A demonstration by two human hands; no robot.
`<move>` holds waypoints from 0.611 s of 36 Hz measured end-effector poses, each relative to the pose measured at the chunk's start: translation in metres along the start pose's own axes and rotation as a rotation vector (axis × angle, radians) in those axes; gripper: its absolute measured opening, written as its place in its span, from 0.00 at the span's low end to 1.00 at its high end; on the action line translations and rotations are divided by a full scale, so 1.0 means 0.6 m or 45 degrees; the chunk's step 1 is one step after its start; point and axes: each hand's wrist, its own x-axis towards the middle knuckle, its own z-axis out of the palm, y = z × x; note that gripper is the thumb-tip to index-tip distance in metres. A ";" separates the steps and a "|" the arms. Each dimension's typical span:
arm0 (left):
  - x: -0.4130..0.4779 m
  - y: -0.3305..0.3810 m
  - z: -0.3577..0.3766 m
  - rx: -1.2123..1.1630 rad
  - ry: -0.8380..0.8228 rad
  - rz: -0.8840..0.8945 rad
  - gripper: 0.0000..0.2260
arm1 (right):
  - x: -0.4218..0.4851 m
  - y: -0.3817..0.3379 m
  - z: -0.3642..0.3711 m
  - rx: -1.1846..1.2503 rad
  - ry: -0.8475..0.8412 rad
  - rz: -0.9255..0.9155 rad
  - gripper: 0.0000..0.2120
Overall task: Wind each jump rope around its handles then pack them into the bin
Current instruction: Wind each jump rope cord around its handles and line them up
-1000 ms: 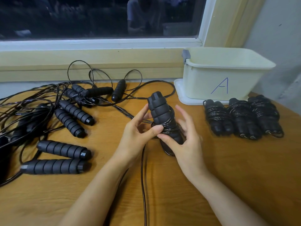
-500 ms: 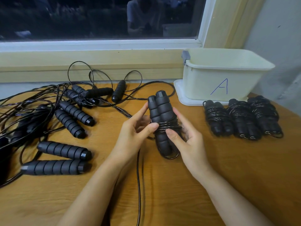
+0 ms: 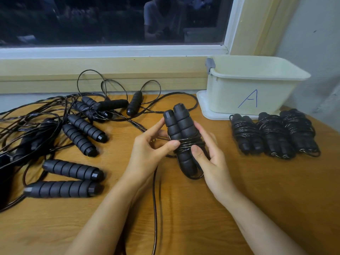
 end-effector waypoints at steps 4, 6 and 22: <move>0.000 0.003 -0.007 -0.029 -0.113 -0.032 0.34 | -0.002 0.000 0.002 -0.024 0.035 -0.051 0.23; -0.001 0.006 -0.009 -0.012 -0.160 -0.037 0.35 | -0.001 -0.001 0.000 -0.005 0.036 -0.045 0.22; -0.005 0.013 0.004 -0.061 0.163 -0.070 0.26 | -0.005 -0.001 0.005 -0.434 0.152 -0.291 0.22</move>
